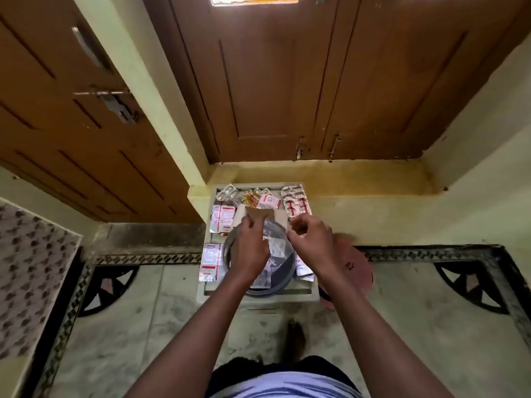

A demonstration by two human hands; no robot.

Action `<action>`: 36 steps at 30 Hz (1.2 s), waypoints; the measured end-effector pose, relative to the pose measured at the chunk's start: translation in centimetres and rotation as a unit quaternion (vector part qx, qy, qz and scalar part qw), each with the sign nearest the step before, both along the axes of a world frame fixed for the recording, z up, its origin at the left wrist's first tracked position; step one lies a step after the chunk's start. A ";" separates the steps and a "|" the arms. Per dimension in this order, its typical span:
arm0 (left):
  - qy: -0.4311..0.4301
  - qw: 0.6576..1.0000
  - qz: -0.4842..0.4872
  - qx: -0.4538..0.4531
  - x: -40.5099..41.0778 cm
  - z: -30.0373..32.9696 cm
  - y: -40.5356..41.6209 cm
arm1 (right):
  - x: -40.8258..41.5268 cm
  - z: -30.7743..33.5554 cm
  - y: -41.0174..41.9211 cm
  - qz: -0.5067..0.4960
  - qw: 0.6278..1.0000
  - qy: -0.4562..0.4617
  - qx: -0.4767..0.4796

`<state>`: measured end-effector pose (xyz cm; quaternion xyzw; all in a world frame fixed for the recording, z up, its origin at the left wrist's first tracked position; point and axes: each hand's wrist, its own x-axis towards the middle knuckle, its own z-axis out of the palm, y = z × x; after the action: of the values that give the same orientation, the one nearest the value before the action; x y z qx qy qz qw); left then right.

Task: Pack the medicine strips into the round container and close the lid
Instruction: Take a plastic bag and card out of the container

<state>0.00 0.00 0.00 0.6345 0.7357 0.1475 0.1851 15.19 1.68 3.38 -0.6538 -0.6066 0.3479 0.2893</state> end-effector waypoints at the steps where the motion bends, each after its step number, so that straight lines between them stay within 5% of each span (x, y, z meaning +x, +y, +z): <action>1: 0.028 1.000 -0.011 0.002 0.2 0.0 0.9 | 0.0 -0.5 0.8 0.009 1.000 0.004 -0.013; 7: 0.103 0.992 -0.060 -0.043 -0.6 -3.4 5.3 | 0.0 -4.5 4.5 0.068 0.997 -0.015 -0.046; 12: 0.098 0.990 -0.103 0.020 -2.1 -3.8 5.7 | 0.4 -6.7 5.8 0.098 0.994 -0.010 -0.055; 16: 0.031 0.992 -0.106 0.061 -3.4 -3.2 6.0 | 0.6 -7.5 6.3 0.137 0.988 -0.031 -0.059; 21: -0.160 0.981 -0.086 0.066 -4.4 -1.7 6.2 | 0.2 -7.7 6.8 0.165 0.986 -0.015 0.002; 27: -0.381 0.924 -0.013 -0.019 -6.3 -0.3 5.7 | -1.0 -5.1 8.6 0.148 0.979 0.084 0.109; 30: -0.420 0.906 0.056 -0.015 -7.2 0.1 5.7 | -2.2 -4.4 9.3 0.197 0.965 0.087 0.150; 33: -0.398 0.913 0.085 -0.001 -8.8 -0.3 5.8 | -2.9 -4.1 10.2 0.250 0.962 0.081 0.074; 36: -0.372 0.916 0.150 -0.012 -10.6 -1.0 5.7 | -3.7 -4.9 11.7 0.152 0.968 0.185 -0.072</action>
<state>-10.61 5.71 -0.96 0.4133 0.7021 0.3905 0.4286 11.48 13.40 -1.49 -0.4972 -0.6085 0.5451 0.2924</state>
